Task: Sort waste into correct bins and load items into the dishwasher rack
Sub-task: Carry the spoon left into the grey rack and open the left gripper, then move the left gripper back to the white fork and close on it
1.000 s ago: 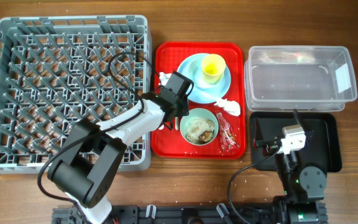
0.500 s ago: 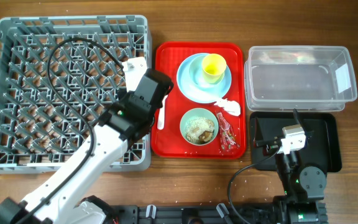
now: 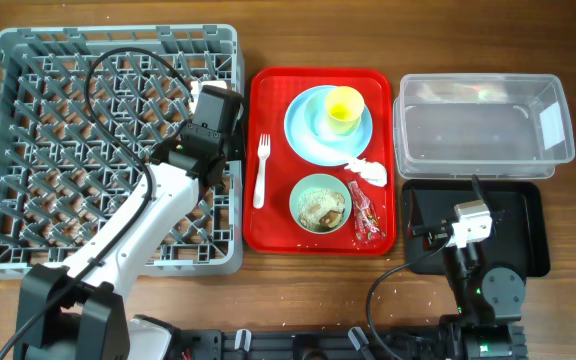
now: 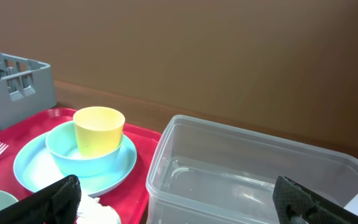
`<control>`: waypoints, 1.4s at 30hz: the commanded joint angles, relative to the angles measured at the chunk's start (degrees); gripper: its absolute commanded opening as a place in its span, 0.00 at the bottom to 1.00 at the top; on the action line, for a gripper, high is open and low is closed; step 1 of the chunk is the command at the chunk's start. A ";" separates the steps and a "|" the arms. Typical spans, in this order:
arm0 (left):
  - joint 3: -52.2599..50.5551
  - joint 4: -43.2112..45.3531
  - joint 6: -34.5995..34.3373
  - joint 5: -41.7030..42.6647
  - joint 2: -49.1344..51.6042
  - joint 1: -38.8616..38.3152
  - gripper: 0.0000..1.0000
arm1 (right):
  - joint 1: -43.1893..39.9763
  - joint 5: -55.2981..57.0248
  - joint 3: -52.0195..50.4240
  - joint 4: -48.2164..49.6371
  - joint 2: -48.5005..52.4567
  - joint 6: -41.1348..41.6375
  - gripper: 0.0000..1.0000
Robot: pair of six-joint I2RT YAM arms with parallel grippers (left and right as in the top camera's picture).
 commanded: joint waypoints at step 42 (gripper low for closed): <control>0.07 5.05 -11.32 -0.79 17.99 -15.47 0.22 | -0.24 -0.31 -0.07 0.20 -0.20 0.02 1.00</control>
